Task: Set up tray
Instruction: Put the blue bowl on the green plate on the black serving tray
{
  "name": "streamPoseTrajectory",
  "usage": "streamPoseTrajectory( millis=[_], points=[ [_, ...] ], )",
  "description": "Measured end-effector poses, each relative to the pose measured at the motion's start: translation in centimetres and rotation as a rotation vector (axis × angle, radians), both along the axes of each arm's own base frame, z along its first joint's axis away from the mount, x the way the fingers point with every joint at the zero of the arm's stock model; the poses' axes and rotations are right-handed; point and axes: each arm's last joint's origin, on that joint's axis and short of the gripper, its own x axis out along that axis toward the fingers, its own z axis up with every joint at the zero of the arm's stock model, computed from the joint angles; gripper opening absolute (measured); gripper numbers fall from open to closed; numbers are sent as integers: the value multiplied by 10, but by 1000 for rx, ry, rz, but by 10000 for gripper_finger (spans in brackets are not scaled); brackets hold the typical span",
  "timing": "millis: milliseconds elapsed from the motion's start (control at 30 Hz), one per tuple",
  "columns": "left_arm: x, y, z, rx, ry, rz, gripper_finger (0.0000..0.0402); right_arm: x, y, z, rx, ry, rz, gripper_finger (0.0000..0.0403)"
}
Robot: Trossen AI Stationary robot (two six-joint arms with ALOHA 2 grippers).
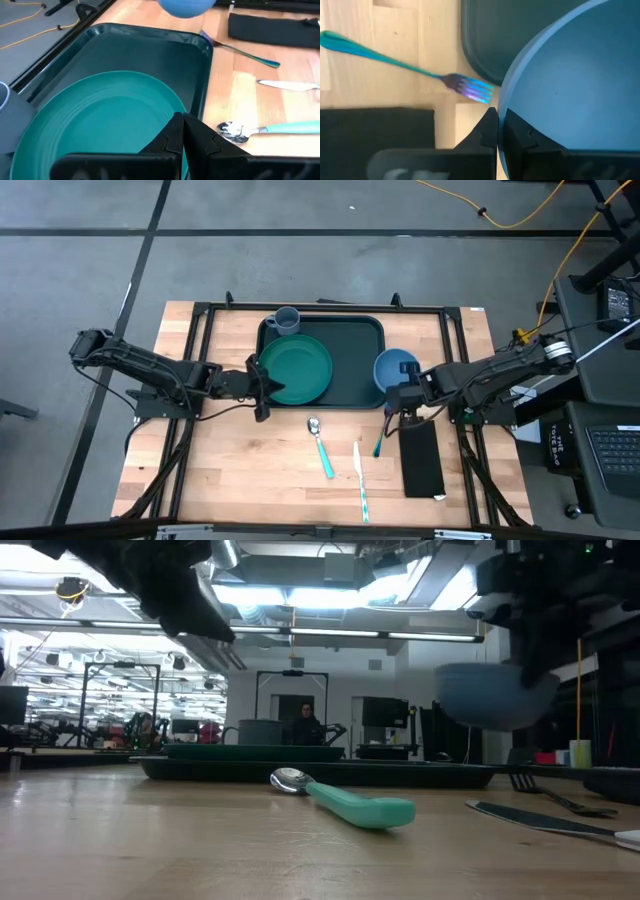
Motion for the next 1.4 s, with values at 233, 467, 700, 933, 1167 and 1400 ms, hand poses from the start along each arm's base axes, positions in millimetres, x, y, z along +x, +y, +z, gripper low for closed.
streamPoseTrajectory(
  millis=[233, 467, 700, 933, 1167, 1400],
  points=[
    [19, -4, 17, -4, 2, 2, 2, 20, 7, -8, -23, 47, 74, 12],
    [46, -6, 33, -31, 123, 55, 3, 47, 23, -1, -48, 77, 195, 12],
    [72, -3, 57, -121, 177, 110, 3, 68, 53, 7, -63, 66, 329, 12],
    [93, -6, 78, -130, 261, 127, 3, 80, 71, 6, -80, 123, 381, 12],
    [110, -9, 90, -167, 316, 170, 3, 86, 74, 5, -89, 134, 412, 12],
    [113, -9, 91, -70, 347, 71, 3, 86, 73, 5, -125, 134, 448, 12]
  ],
)
